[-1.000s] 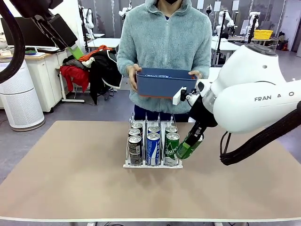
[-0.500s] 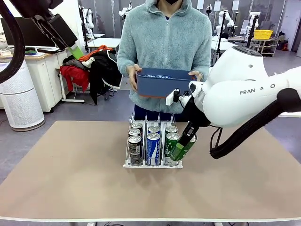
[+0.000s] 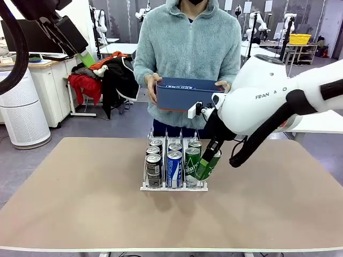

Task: Fill the beverage cans into the dispenser.
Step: Place the picked Sprite in the line of the Automatic Can Dispenser with the same cans.

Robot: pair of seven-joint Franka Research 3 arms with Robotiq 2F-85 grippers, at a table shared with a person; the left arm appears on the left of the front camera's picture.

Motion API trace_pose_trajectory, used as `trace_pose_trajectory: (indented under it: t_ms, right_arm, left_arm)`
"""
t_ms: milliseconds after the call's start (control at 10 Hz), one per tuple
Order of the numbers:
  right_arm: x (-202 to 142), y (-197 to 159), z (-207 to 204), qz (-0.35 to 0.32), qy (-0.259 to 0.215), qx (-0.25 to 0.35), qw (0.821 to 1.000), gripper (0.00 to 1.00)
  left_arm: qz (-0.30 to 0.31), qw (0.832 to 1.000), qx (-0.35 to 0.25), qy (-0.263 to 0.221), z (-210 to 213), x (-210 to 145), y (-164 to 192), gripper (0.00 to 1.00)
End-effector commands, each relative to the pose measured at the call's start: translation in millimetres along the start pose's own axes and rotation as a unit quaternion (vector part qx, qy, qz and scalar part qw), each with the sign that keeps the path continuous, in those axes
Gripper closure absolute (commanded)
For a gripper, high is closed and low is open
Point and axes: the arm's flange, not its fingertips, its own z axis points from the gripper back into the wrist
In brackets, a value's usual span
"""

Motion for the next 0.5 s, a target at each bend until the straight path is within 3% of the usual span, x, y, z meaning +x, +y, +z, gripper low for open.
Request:
trace_pose_trajectory:
  t_ms: [0,400]
  right_arm:
    - [14.2,-15.2,-2.4,0.007,-0.034,-0.005,0.999,0.42]
    - [28.1,-17.7,-13.9,0.031,-0.039,-0.007,0.999,0.42]
  left_arm:
    - [0.0,1.0,-0.003,0.002,-0.4,-1.6,1.0,0.0]
    - [0.0,1.0,-0.003,0.002,-0.4,-1.6,1.0,0.0]
